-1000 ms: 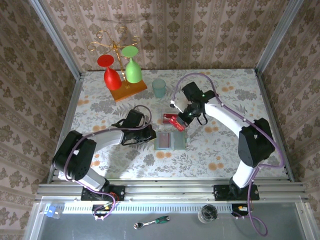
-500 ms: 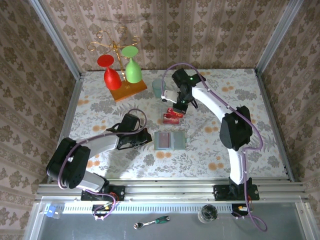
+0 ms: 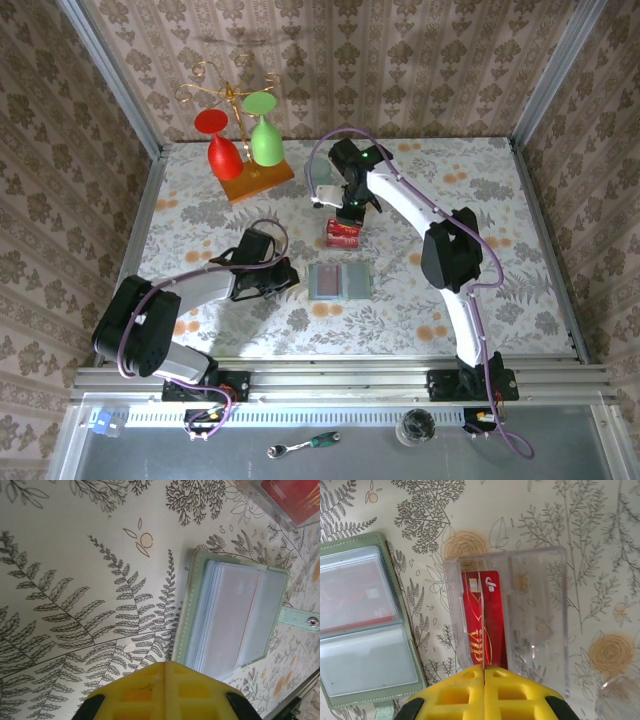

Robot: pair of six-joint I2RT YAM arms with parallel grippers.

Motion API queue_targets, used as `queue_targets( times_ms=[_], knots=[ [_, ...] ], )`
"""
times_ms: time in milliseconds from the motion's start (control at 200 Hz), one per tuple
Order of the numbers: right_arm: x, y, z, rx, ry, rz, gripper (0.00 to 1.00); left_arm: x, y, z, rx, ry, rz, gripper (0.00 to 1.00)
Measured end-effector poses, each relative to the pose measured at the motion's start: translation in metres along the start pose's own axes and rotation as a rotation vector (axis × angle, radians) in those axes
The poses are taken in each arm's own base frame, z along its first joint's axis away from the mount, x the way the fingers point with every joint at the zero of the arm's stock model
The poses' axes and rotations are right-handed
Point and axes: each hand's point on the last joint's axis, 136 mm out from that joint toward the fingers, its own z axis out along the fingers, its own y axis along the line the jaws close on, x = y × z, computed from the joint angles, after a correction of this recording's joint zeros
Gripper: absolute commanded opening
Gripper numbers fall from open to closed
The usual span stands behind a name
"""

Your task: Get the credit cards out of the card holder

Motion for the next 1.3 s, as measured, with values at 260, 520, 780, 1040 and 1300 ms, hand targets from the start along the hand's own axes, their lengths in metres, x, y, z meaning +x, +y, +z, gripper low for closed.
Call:
queue_targets(
  times_ms=[260,520,780,1040,1300],
  knots=[
    [0.003,0.003,0.015,-0.019,0.032,-0.022,0.12,-0.002,0.001,0.0,0.003,-0.006,-0.002,0.02],
    [0.01,0.0,0.015,0.003,0.07,-0.022,0.15,-0.002,0.001,0.0,0.002,-0.007,-0.004,0.03],
    [0.017,0.007,0.004,0.029,0.064,0.03,0.16,-0.002,0.001,0.0,0.003,-0.007,-0.003,0.02],
    [0.012,0.025,-0.019,0.091,-0.063,0.197,0.2,-0.006,-0.003,0.003,0.02,-0.01,0.004,0.02],
    [0.006,0.058,-0.006,0.044,-0.207,0.488,0.22,-0.009,-0.013,0.012,0.039,0.008,0.02,0.01]
  ],
)
